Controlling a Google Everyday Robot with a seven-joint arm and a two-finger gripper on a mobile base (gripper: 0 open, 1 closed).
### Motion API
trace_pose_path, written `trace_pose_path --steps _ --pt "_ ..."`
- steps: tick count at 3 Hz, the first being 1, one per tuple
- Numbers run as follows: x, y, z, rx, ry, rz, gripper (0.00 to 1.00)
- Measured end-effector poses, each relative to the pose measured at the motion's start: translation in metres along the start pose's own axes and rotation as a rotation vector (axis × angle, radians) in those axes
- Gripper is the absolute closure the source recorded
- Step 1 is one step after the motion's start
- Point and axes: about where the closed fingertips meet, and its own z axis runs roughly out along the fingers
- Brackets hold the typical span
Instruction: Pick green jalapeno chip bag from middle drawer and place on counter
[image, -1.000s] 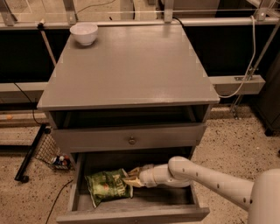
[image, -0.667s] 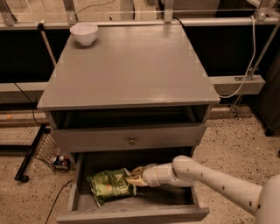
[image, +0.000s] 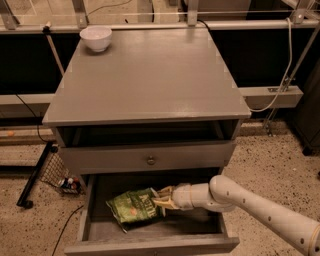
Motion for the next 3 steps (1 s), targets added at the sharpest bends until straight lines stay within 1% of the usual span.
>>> trace_pose_path --steps 1,2,3 --pt "-0.023 -0.012 -0.034 0.030 -0.043 -0.068 1.00" --pt "-0.042 -0.020 -0.055 0.038 -0.064 -0.122 1.00" --pt "-0.064 -0.028 -0.066 0.022 -0.043 -0.197 1.00"
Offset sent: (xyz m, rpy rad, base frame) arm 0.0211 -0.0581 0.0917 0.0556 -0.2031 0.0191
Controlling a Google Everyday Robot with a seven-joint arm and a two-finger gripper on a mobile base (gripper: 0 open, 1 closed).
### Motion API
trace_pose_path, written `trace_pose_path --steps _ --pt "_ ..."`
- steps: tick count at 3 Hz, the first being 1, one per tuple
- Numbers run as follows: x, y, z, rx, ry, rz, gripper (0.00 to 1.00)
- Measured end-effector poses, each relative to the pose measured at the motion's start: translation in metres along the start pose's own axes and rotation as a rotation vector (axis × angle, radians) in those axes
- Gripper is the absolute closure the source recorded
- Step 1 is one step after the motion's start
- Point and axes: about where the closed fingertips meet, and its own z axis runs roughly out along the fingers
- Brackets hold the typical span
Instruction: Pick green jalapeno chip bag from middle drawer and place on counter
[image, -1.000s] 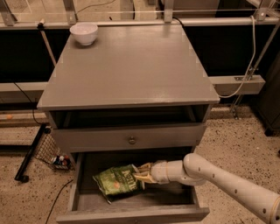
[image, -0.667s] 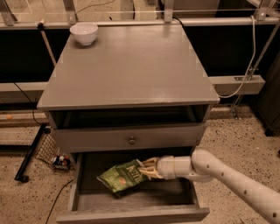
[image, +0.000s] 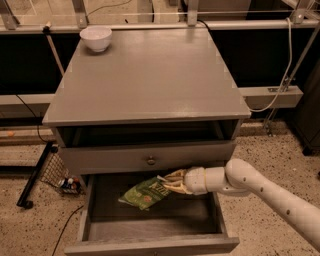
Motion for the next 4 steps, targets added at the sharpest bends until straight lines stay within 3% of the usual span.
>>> trace_pose_path --steps 1,2,4 --pt "0.000 0.000 0.000 0.000 0.000 0.000 1.00" --pt "-0.019 0.003 -0.011 0.015 0.018 -0.040 1.00" --pt "-0.066 0.000 -0.050 0.090 0.099 -0.164 1.00"
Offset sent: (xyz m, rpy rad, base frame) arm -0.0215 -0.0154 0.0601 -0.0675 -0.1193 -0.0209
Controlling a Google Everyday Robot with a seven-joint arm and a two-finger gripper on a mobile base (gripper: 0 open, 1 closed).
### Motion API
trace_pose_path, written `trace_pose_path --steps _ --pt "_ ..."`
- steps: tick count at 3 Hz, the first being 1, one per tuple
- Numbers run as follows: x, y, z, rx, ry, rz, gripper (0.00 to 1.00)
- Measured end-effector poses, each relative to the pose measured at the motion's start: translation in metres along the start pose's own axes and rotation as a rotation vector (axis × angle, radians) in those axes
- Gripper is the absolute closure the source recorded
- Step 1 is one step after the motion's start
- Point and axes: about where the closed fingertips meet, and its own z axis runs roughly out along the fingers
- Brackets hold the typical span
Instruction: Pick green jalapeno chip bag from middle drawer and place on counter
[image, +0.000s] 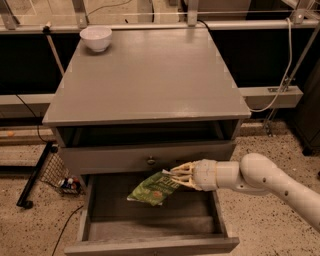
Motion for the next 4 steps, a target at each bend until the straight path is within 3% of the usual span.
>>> trace_pose_path --steps 2,3,4 --pt "-0.050 -0.044 -0.044 0.059 0.084 -0.177 1.00" --pt "-0.051 -0.044 -0.044 0.059 0.084 -0.177 1.00" --pt "-0.068 -0.047 -0.060 0.084 0.097 -0.199 1.00"
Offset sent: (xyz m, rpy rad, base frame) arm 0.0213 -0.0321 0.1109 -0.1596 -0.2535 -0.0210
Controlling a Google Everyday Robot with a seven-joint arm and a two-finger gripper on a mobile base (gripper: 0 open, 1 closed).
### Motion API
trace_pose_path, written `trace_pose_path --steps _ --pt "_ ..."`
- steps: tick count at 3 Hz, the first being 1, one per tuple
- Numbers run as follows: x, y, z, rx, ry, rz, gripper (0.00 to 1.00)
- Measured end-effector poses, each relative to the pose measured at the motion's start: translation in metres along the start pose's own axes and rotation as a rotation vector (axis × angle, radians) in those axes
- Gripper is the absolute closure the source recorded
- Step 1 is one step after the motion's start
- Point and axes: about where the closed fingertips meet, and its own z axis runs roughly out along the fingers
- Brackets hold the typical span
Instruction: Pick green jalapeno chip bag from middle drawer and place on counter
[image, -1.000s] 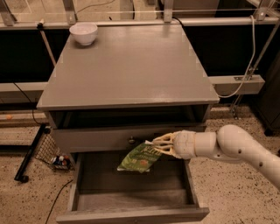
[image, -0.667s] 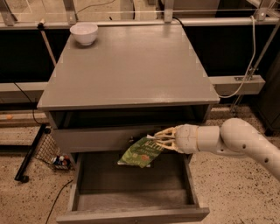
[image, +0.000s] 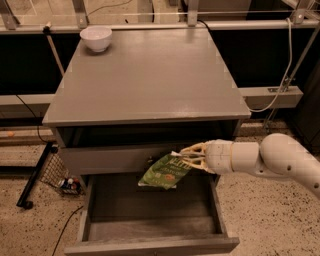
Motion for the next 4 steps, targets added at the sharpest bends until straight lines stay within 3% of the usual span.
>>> trace_pose_path --steps 2,3,4 --pt "-0.050 -0.034 -0.037 0.022 0.072 -0.157 1.00" --pt "-0.072 -0.056 -0.041 0.005 0.100 -0.241 1.00" --pt "-0.074 -0.061 -0.045 0.013 0.108 -0.254 1.00"
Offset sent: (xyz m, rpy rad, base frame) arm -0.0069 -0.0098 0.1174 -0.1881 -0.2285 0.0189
